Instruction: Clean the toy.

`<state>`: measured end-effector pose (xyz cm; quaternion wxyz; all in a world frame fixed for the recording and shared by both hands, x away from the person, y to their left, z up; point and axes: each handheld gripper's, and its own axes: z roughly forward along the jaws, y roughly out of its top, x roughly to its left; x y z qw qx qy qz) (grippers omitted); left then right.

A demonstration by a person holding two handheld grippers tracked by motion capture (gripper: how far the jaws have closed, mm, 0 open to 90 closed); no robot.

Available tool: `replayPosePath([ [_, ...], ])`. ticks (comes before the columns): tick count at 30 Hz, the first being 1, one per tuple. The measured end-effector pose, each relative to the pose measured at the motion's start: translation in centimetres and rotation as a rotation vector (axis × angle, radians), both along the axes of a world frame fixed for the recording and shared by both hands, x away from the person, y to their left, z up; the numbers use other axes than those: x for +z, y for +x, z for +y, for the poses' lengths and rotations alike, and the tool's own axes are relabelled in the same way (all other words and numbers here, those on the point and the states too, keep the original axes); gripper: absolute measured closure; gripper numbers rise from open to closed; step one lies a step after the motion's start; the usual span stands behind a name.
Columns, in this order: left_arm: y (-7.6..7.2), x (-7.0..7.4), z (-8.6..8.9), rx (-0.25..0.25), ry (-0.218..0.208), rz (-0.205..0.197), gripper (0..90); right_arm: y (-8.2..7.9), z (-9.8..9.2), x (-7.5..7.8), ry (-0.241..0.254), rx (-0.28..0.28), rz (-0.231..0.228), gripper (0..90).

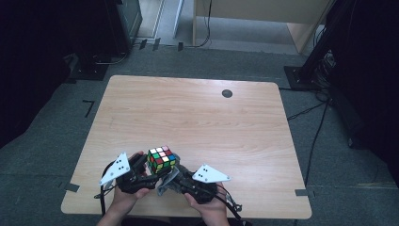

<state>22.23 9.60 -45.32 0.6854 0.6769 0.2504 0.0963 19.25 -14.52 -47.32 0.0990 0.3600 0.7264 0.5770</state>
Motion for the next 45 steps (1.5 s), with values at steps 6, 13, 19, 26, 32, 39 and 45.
replayPosePath([
  [6,-0.3,-0.3,-0.8,-0.016,0.054,-0.008,33.9,-1.0,2.0,0.4,-0.022,0.123,-0.017,72.3],
  [13,0.2,0.1,0.4,0.011,0.012,0.003,33.9,0.4,-1.1,0.6,-0.028,-0.023,-0.027,71.9],
  [19,0.4,-0.2,0.6,0.017,0.036,0.010,33.9,2.2,-5.5,0.3,-0.113,-0.259,-0.029,69.4],
  [26,0.3,-0.7,-0.1,0.027,0.114,-0.014,33.9,3.8,-8.9,-1.7,-0.269,-0.436,0.037,67.9],
  [32,0.5,-1.3,-0.4,0.036,0.162,-0.010,33.9,4.7,-9.2,-3.1,-0.302,-0.426,0.110,49.6],
  [39,0.8,-2.0,-0.5,0.067,0.206,-0.013,33.9,4.2,-9.1,-1.0,-0.249,-0.461,0.064,35.2],
  [45,0.4,-2.4,-1.4,0.064,0.255,-0.070,33.9,2.5,-7.0,2.7,-0.028,-0.345,0.038,34.8],
])
